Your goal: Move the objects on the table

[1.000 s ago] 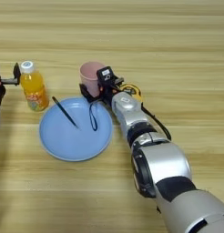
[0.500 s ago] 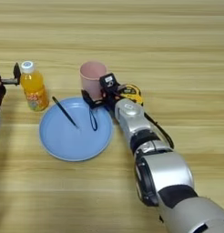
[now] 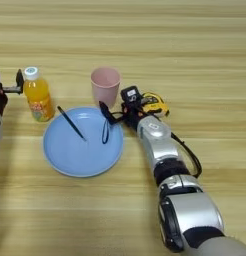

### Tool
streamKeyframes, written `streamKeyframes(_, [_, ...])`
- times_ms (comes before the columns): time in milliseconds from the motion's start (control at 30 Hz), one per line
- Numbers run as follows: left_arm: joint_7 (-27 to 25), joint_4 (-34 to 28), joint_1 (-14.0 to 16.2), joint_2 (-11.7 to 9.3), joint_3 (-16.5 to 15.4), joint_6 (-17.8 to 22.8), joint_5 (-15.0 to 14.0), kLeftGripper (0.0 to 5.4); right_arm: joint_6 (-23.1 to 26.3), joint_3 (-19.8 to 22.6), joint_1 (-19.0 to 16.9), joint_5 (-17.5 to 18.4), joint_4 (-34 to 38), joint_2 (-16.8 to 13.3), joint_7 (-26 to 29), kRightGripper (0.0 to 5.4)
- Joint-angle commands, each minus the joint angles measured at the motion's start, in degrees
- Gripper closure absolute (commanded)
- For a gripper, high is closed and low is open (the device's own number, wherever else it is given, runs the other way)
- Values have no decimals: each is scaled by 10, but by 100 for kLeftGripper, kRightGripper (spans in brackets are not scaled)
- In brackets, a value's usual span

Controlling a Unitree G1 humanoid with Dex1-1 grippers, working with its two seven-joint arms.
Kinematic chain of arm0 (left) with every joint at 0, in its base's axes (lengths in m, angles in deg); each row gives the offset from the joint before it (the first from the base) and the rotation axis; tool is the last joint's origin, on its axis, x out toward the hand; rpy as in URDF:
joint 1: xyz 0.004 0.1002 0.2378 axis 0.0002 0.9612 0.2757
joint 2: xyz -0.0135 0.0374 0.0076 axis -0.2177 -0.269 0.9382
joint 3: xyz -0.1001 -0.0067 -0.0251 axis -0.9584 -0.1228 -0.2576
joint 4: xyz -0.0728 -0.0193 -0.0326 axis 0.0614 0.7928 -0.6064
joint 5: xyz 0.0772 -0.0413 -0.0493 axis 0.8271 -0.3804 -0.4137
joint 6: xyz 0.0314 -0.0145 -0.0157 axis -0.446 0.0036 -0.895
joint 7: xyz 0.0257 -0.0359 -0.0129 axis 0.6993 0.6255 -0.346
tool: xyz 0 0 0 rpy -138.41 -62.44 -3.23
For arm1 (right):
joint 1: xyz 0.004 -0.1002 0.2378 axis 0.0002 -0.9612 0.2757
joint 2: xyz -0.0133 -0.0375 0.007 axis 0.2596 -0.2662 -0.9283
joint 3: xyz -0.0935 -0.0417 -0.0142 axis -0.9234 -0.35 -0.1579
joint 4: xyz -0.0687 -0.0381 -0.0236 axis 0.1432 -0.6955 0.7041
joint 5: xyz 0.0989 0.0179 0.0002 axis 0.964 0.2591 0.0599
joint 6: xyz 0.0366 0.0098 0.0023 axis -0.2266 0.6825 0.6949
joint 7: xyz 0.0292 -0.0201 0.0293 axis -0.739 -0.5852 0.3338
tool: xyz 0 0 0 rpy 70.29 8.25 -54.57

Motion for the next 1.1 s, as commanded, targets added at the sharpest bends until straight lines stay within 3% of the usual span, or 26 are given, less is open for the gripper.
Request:
streamKeyframes(33, [2,1,-6,4,5,3,10,0,23,-2,-23,8,43,-9,1,1])
streamKeyframes(400, [5,3,-7,5,6,2,11,0,59,-15,-90,21,176,-16,14,1])
streamKeyframes(633, [7,6,-9,6,8,1,11,0,73,-10,-122,22,233,-35,16,1])
streamKeyframes(867, [8,9,-10,6,9,1,12,0,59,10,-87,6,180,-72,-26,1])
streamKeyframes(1100, [9,9,-10,6,10,0,12,0,21,12,-60,-3,125,-85,-53,1])
